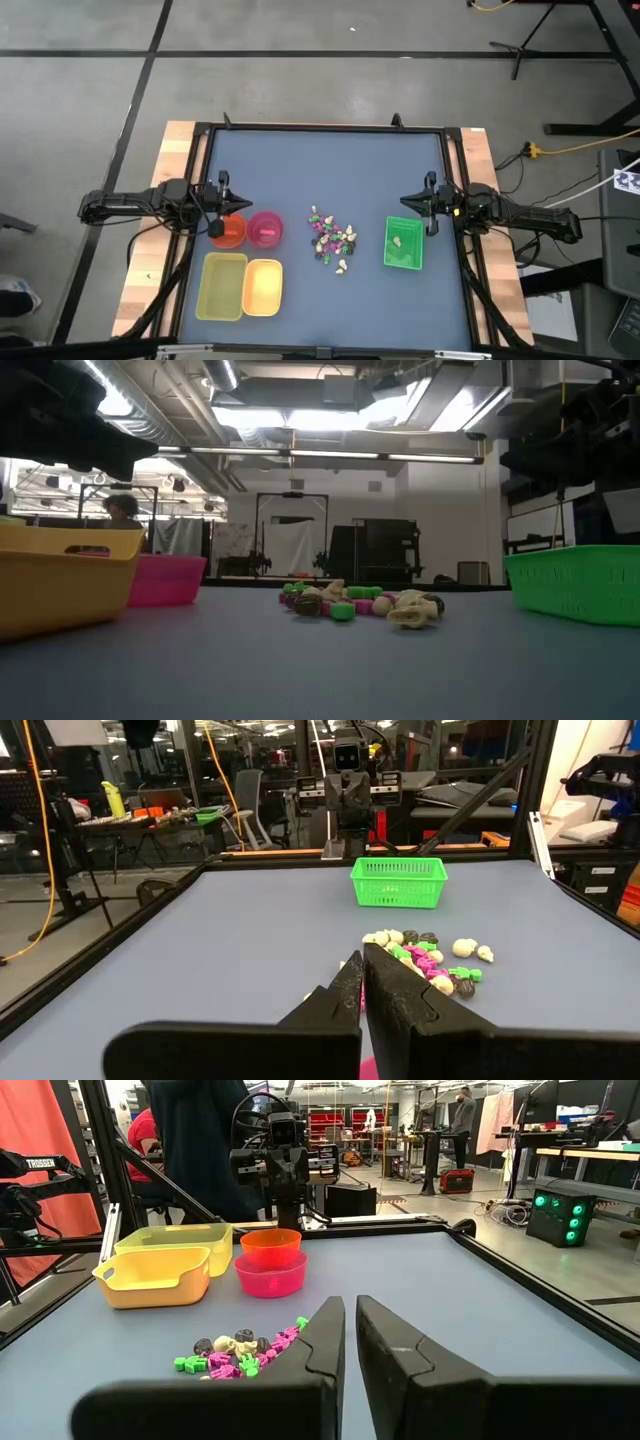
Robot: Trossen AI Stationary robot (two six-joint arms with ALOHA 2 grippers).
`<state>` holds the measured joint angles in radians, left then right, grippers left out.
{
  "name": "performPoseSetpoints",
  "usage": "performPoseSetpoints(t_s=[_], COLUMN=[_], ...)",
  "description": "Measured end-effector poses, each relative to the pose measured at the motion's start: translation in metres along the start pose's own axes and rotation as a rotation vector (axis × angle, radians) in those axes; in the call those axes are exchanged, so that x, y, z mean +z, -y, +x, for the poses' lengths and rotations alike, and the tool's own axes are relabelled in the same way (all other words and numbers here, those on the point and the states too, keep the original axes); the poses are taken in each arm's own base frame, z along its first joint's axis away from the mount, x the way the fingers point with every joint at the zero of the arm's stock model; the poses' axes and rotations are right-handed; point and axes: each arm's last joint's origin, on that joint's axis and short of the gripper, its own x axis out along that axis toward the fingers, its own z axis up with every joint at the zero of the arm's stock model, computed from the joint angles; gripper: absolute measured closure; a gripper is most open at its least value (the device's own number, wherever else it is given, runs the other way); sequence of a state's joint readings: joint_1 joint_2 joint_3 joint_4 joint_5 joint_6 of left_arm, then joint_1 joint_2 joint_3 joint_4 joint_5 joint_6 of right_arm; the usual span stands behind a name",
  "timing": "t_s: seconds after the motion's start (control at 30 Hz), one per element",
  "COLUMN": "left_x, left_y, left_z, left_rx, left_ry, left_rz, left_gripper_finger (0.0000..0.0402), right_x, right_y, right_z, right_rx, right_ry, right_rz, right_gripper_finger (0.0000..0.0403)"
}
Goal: Sort Halloween decoration
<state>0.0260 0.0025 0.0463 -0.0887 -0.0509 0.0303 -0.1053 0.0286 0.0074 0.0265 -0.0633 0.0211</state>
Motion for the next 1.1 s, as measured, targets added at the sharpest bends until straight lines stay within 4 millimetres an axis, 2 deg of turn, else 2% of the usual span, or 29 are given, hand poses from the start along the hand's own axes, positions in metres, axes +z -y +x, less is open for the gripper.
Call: performPoseSetpoints(t_s=[0.97,1.1], left_x=[0.0000,0.0000], left_y=[0.0000,0.0000], left_z=[0.0000,0.0000], left_rx=[0.000,0.000], left_ry=[0.000,0.000], left_rz=[0.000,0.000], left_gripper_finger=[0.0401,0.0401], right_x=[-0.0001,0.0044], right_y=[0.0008,0.0005], right_z=[0.0000,-0.0001], right_rx=[-0.026,-0.021], right_ry=[0.000,0.047], right_rz=[-0.001,0.005], right_gripper_finger=[0.0372,0.0372])
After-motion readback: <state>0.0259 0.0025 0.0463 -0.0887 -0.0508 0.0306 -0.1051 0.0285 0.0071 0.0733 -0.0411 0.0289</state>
